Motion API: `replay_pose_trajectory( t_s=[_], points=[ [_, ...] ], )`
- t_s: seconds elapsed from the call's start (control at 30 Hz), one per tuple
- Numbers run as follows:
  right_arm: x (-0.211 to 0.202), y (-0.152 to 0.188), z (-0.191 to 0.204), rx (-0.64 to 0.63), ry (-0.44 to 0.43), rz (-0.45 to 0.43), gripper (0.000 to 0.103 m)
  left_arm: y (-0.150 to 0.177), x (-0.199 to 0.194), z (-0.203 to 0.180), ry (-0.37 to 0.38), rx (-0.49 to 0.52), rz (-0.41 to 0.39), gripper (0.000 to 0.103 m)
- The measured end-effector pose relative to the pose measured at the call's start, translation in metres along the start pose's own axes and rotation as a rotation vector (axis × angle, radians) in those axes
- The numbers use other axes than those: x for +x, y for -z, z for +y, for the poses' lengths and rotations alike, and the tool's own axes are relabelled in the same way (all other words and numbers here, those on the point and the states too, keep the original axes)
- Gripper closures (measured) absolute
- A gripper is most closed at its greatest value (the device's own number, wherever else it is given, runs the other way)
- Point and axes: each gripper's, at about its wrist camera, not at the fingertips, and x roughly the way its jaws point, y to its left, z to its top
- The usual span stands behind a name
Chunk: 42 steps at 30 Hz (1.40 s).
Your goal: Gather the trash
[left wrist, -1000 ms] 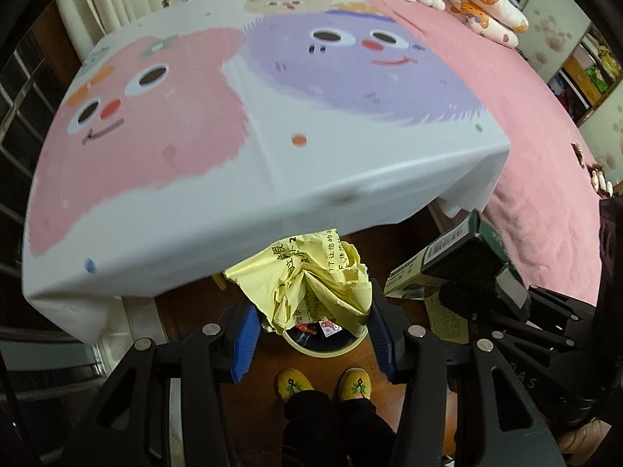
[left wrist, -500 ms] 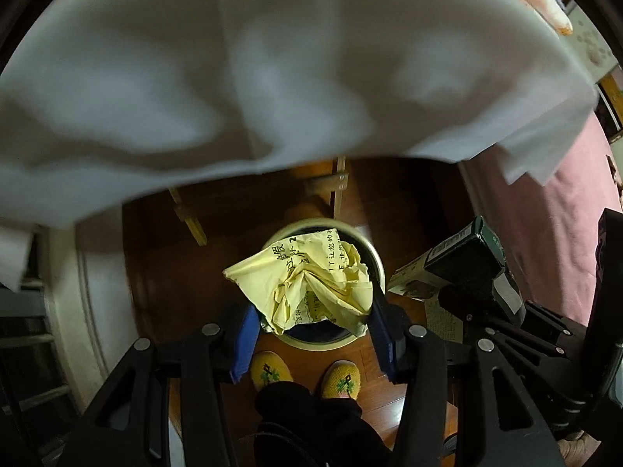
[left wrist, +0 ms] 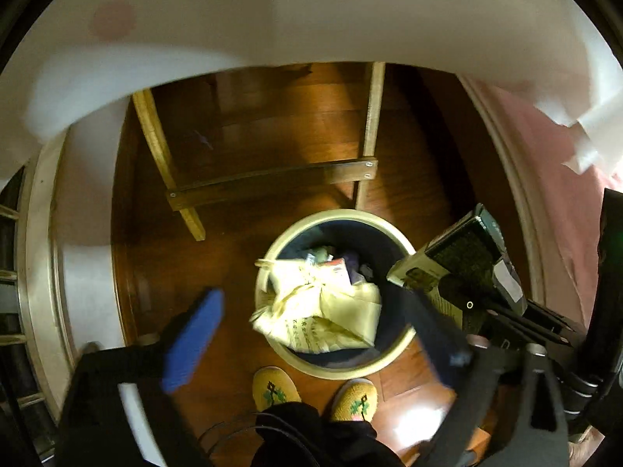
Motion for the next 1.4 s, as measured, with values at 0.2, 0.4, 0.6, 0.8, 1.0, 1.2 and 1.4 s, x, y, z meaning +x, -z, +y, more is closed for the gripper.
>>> replay_pose_trajectory(
  t_s=[0.2, 0.4, 0.6, 0.8, 1.0, 1.2, 1.4],
  points=[
    [0.006, 0.001, 0.006, 0.005, -0.012, -0.004, 0.049, 0.0, 0.0, 0.014, -0.033, -0.01, -0.018, 0.001],
    [-0.008, -0.002, 0.011, -0.023, -0.014, -0.021, 0.049, -0.002, -0.018, 0.019, -0.046, -0.016, -0.045, 0.001],
    [-0.027, -0.006, 0.021, -0.041, -0.013, -0.047, 0.049, -0.006, -0.045, 0.016, -0.064, -0.03, -0.056, 0.001],
    [-0.061, -0.011, 0.033, -0.066, -0.025, -0.068, 0.049, -0.012, -0.082, 0.014, -0.069, -0.04, -0.059, 0.001],
    [-0.107, -0.021, 0.047, -0.095, -0.028, -0.081, 0.046, -0.026, -0.134, 0.012, -0.058, -0.052, -0.075, 0.001],
    [-0.164, -0.038, 0.069, -0.138, -0.038, -0.117, 0.037, -0.045, -0.194, 0.009, -0.066, -0.049, -0.129, 0.001],
    [-0.217, -0.054, 0.09, -0.168, -0.041, -0.158, 0.037, -0.061, -0.25, 0.006, -0.089, -0.048, -0.187, 0.001]
  ],
)
